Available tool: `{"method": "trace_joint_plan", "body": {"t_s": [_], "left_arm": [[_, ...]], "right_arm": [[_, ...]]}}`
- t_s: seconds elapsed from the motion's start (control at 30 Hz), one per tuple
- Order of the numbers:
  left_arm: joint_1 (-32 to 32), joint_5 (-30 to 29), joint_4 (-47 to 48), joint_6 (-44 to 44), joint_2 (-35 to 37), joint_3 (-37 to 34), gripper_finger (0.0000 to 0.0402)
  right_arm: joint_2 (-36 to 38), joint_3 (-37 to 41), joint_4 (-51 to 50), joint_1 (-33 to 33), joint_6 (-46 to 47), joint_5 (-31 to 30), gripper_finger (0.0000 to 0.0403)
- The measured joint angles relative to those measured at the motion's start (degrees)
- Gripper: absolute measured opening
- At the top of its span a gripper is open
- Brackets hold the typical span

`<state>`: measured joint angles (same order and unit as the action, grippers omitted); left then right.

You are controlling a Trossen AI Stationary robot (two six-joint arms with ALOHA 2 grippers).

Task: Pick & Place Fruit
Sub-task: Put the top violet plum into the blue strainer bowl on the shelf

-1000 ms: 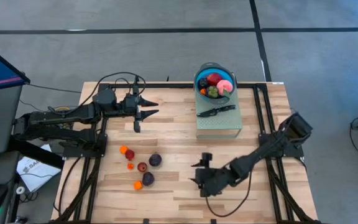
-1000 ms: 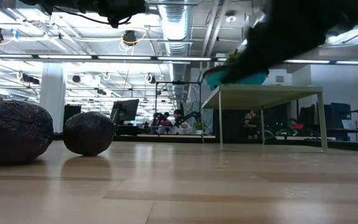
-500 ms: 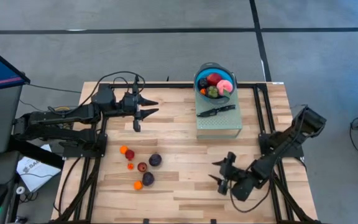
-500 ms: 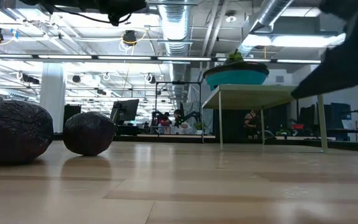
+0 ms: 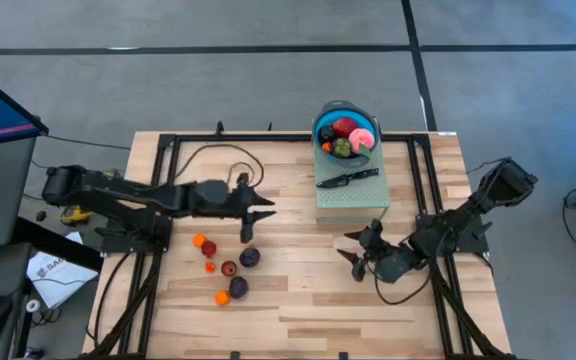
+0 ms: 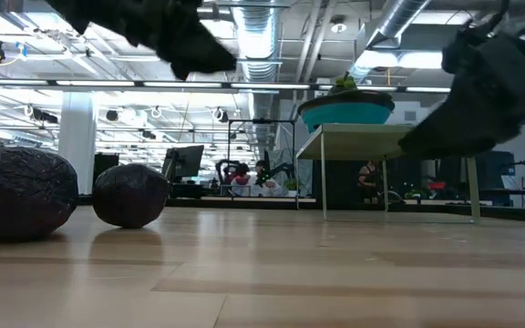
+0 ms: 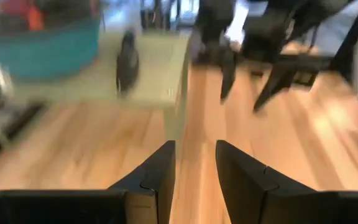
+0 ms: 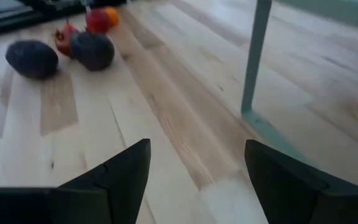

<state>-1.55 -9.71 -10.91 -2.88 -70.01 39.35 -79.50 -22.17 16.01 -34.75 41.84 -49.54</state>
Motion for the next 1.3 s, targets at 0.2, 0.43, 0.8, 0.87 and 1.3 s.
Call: {"method": "trace_joint_plan", "body": {"t_s": [0.2, 0.43, 0.8, 0.87, 1.3], "left_arm": [[-4.35, 1.15, 9.68, -3.16, -1.43, 0.01, 0.0108], [-7.59, -0.96, 16.94, -16.18, -0.66, 0.01, 0.0108], [-7.93, 0.34, 21.15, -20.25, -0.88, 0.01, 0.0125], [-7.93, 2.75, 23.03, -22.27, -0.98, -0.05, 0.0149], [-13.34, 3.82, 5.5, -33.78, -3.37, -13.99, 0.0363]], "right_arm": [[-2.14, -0.02, 4.66, 2.44, -2.92, 0.85, 0.0255], [-4.58, 0.0, 6.68, 5.35, -2.88, 3.02, 0.0255], [-8.0, -0.02, 9.87, 6.11, -3.23, 3.26, 0.0255], [-7.98, -0.04, 10.25, 6.11, -3.28, 3.26, 0.0255], [-7.94, -0.04, 11.03, 6.39, -4.98, 3.25, 0.0255]]}}
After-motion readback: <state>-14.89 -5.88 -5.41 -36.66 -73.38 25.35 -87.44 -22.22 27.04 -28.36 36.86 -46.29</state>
